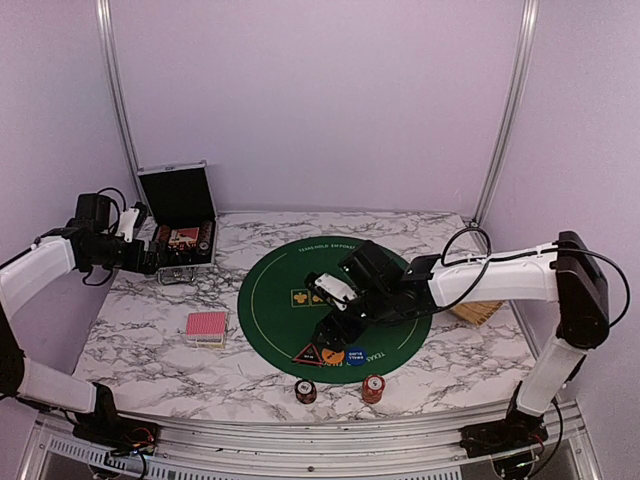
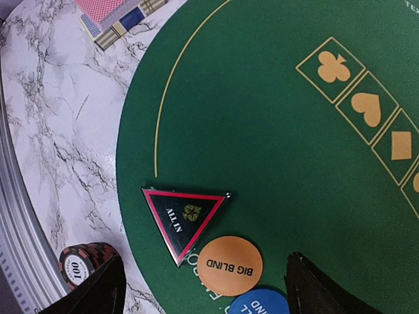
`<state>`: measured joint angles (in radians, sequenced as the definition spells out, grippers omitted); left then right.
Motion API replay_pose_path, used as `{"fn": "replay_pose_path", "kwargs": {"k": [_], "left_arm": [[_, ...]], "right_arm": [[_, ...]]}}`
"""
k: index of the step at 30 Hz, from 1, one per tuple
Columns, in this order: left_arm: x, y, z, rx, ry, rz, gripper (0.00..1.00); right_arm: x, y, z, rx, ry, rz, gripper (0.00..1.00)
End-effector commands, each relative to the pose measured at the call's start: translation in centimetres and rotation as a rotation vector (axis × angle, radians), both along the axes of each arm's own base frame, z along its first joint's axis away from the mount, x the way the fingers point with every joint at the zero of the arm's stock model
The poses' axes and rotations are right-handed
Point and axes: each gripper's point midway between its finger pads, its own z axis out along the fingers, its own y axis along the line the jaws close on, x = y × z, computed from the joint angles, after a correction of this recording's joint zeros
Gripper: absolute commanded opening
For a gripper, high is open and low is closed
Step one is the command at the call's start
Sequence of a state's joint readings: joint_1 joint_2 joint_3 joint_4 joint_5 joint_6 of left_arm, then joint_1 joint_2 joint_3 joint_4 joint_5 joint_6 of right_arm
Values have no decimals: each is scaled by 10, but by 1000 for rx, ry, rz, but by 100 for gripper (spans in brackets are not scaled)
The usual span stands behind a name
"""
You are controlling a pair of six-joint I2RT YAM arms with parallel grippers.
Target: Distribute texas hold em gaming equipment
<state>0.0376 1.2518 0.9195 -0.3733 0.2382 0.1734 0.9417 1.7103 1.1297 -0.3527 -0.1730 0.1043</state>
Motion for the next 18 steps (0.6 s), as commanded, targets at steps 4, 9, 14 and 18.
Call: {"fn": "replay_pose_path", "kwargs": {"k": [4, 9, 14, 18], "left_arm": [[-11, -6, 13, -27, -2, -30, 99], [-16, -8, 12, -39, 6, -37, 99], [-20, -9, 16, -28, 9, -56, 99], [-22, -9, 18, -22, 7, -62, 99]], "right_arm": [[-16, 18, -9, -31, 29, 87, 79], [-21, 25, -26, -80, 30, 119, 73], [-15, 32, -31, -96, 18, 122, 68], [-13, 36, -38, -118, 9, 124, 61]]}}
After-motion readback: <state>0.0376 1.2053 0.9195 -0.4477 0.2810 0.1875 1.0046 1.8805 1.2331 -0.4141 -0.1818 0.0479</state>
